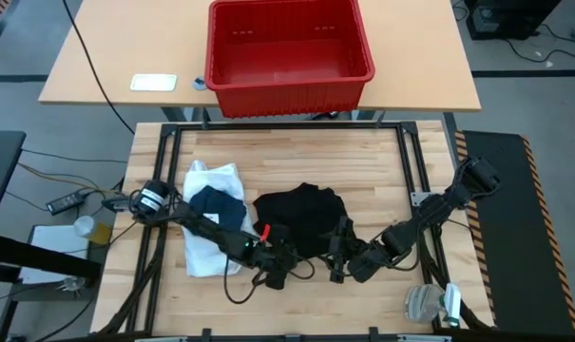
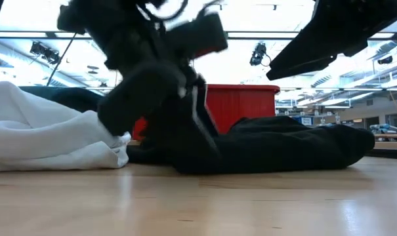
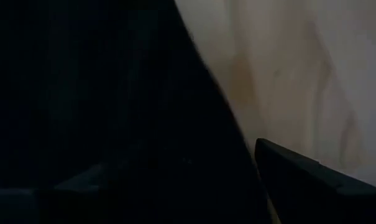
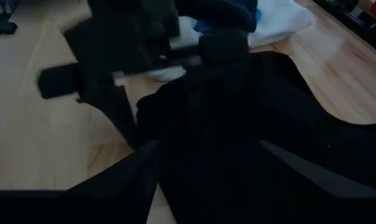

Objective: Fold laundry
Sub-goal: Stack the folded black shirt on top of the folded dark blue underwear

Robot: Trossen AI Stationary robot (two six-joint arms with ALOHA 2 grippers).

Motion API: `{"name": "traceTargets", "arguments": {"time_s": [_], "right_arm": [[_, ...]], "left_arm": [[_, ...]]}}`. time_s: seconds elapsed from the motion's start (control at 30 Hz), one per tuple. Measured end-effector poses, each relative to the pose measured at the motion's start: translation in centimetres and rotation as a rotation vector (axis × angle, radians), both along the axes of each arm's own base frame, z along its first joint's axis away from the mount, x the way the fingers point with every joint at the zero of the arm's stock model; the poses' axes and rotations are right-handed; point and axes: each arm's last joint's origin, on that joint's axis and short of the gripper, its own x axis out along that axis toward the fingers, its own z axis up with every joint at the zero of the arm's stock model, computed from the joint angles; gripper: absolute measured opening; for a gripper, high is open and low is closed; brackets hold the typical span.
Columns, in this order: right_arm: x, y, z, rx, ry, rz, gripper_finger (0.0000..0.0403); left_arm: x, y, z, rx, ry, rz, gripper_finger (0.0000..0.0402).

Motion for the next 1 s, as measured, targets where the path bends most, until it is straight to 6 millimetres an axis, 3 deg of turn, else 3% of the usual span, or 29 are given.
{"name": "traceTargets", "arguments": {"time_s": [0.13,0.27,0.43,0.6,0.83,1.0], "right_arm": [[0.1,0.1,0.1,0.016,0.005,0.018,0.0267],[0.0,0.4,0.0,0.036,0.029,0.071,0.0267],[-0.7,1.5,0.1,0.001,0.025,0.13,0.0265],[-0.5,2.3,-0.9,-0.163,0.015,0.146,0.0253],[0.7,2.7,-3.4,-0.361,0.063,0.237,0.0231],[1.4,2.4,-3.1,-0.395,0.083,0.226,0.0238]], "left_arm": [[0.1,0.1,-0.3,-0.002,0.005,0.002,0.0286],[0.0,0.1,-0.3,0.027,0.01,-0.004,0.0246],[0.1,0.6,-0.4,0.039,0.023,0.0,0.0143],[0.5,0.9,0.2,0.064,0.044,-0.012,0.0025],[1.6,1.1,4.6,0.081,0.035,-0.007,0.0028],[1.8,1.5,6.5,0.065,0.013,0.011,0.0023]]}}
